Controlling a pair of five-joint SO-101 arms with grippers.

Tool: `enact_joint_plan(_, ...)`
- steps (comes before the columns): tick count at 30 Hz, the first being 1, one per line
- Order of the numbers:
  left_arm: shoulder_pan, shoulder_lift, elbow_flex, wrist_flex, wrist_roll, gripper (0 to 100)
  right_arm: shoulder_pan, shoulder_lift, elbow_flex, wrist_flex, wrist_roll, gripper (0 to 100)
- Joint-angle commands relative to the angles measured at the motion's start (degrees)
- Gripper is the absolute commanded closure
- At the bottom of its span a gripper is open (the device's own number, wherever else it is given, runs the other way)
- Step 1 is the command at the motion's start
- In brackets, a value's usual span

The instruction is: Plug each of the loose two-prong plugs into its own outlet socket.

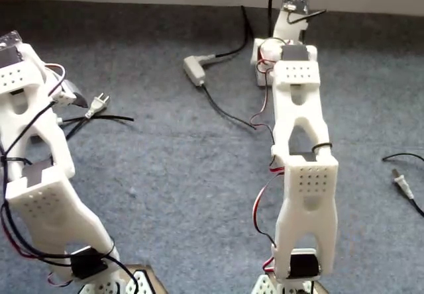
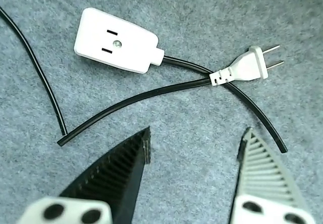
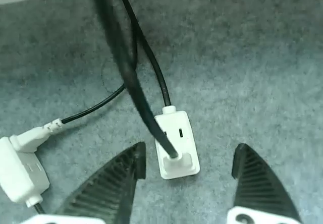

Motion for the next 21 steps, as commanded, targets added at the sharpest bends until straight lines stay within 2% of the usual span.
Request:
enact_joint_plan(1, 0.8, -2.2, -0.2, -0.7, 0.1, 71, -0.7, -1.5, -5.9, 0.9, -0.4, 72.9)
enact_joint_plan(5, 0.7, -2.4, -0.7, -1.6, 0.1, 71, 2.9, -1.8, -10.3, 7.3, -0.5, 72.9)
enact_joint_plan(11, -3.1, -2.2, -6.2, -11.2, 0.0, 71, 13.5, -1.5, -16.3, 24.0, -0.6, 73.1)
enact_joint_plan(15, -4.2, -2.2, -11.4, -13.3, -5.0, 71, 19.6, -0.3, -13.6, 31.7, -0.5, 73.1)
enact_joint_plan(18, -5.1, -2.1, -14.9, -14.2, -5.9, 71, 21.3, 3.2, -9.5, 34.6, -0.6, 73.1)
enact_joint_plan(21, -6.4, -2.1, -16.0, -19.3, -5.8, 71, 20.4, 8.5, -6.3, 34.9, -0.6, 73.1)
